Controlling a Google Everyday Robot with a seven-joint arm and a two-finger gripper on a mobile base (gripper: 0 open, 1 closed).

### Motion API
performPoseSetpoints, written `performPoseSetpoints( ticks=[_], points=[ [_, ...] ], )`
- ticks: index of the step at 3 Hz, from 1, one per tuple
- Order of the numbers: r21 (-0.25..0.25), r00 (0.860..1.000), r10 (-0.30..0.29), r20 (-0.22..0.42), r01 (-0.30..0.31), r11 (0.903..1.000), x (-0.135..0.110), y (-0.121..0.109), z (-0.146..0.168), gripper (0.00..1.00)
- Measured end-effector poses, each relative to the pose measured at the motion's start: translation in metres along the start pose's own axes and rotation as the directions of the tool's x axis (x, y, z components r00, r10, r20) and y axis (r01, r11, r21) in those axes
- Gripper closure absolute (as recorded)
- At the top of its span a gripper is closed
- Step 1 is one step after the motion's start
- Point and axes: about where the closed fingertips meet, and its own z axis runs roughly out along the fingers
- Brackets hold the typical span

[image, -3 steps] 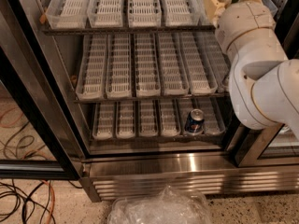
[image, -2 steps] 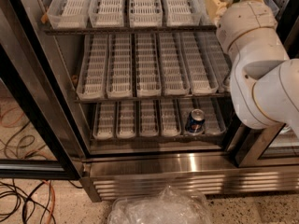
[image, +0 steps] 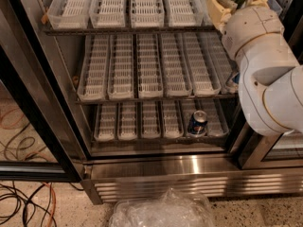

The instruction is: Pick green can from top shelf of fridge

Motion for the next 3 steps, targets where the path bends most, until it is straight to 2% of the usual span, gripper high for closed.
performPoseSetpoints(
  ticks=[1, 2, 3],
  points=[
    [-0.057, 1.000, -0.027, 0.002, 0.027, 0.9980, 0.006, 0.004, -0.013, 1.00],
    [-0.143, 0.997, -0.079, 0.001, 0.078, 0.9866, 0.013, 0.006, -0.037, 1.00],
    [-0.149, 0.997, -0.081, 0.001, 0.080, 0.9856, 0.015, 0.006, -0.040, 1.00]
  ],
)
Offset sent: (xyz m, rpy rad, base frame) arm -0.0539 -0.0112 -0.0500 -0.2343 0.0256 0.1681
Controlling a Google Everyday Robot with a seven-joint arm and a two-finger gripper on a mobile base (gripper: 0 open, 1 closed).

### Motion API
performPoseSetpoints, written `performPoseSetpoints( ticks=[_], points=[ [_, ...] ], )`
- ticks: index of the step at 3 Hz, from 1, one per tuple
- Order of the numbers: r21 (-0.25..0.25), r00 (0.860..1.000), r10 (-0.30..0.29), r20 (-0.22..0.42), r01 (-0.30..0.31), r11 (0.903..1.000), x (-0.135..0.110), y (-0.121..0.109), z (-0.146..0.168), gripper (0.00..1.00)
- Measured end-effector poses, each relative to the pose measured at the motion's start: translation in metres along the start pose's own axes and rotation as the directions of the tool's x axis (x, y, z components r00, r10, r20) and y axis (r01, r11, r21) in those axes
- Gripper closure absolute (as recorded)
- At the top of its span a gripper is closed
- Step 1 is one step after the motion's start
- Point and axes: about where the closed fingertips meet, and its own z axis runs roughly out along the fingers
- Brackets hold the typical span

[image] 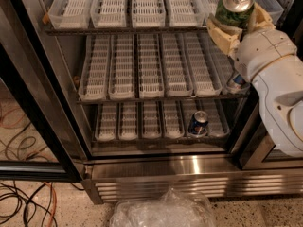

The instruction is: Pick green can from top shelf of fridge

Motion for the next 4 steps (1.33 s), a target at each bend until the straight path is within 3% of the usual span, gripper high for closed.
performPoseSetpoints(
  ticks=[2, 3, 4],
  points=[
    [-0.069, 0.998, -0.052, -0.030, 0.050, 0.9964, 0.013, 0.006, -0.029, 1.00],
    [-0.128, 0.994, -0.088, -0.070, 0.078, 0.9887, 0.021, 0.016, -0.034, 1.00],
    [-0.128, 0.994, -0.088, -0.070, 0.079, 0.9886, 0.022, 0.016, -0.034, 1.00]
  ],
)
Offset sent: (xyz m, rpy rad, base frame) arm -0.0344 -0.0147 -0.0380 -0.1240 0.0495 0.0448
